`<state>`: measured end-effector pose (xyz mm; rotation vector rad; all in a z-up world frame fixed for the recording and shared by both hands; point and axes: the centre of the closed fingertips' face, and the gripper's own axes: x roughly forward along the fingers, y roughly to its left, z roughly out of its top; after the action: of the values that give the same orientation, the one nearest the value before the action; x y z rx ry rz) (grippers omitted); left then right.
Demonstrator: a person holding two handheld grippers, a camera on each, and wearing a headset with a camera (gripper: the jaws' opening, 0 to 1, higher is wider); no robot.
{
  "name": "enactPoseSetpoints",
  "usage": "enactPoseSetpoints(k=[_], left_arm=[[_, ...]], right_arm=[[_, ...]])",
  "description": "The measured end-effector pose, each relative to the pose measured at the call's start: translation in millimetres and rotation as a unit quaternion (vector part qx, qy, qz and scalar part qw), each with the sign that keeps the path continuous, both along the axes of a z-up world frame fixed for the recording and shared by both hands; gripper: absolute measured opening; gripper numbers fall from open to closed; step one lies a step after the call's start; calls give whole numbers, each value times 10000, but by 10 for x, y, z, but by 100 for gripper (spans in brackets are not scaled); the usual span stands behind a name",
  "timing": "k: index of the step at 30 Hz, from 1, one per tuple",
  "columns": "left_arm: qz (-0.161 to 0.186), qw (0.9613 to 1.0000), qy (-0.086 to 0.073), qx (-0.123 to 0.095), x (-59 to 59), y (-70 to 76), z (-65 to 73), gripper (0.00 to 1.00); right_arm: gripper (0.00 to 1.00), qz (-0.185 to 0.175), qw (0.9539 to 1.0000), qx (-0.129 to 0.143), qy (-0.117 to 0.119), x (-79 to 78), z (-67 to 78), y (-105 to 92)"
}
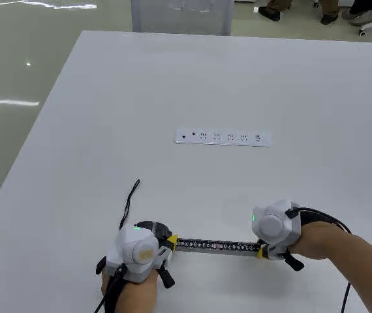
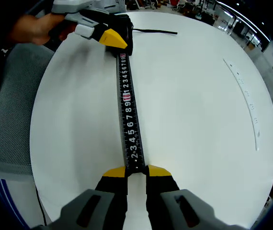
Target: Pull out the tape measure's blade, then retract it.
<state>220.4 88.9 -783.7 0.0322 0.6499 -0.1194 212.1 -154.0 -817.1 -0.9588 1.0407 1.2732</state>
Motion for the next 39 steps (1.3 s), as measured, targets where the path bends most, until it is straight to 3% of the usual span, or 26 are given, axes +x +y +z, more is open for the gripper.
enactPoseSetpoints(k=[11, 39], left_arm=[[-10, 10000, 10, -14, 15, 14, -59, 60], [-28, 10000, 38, -70, 15, 6, -43, 60]], right_arm=[[13, 39, 10000, -4, 29, -26, 35, 67], [13, 84, 9999, 63, 17, -7, -9, 229]])
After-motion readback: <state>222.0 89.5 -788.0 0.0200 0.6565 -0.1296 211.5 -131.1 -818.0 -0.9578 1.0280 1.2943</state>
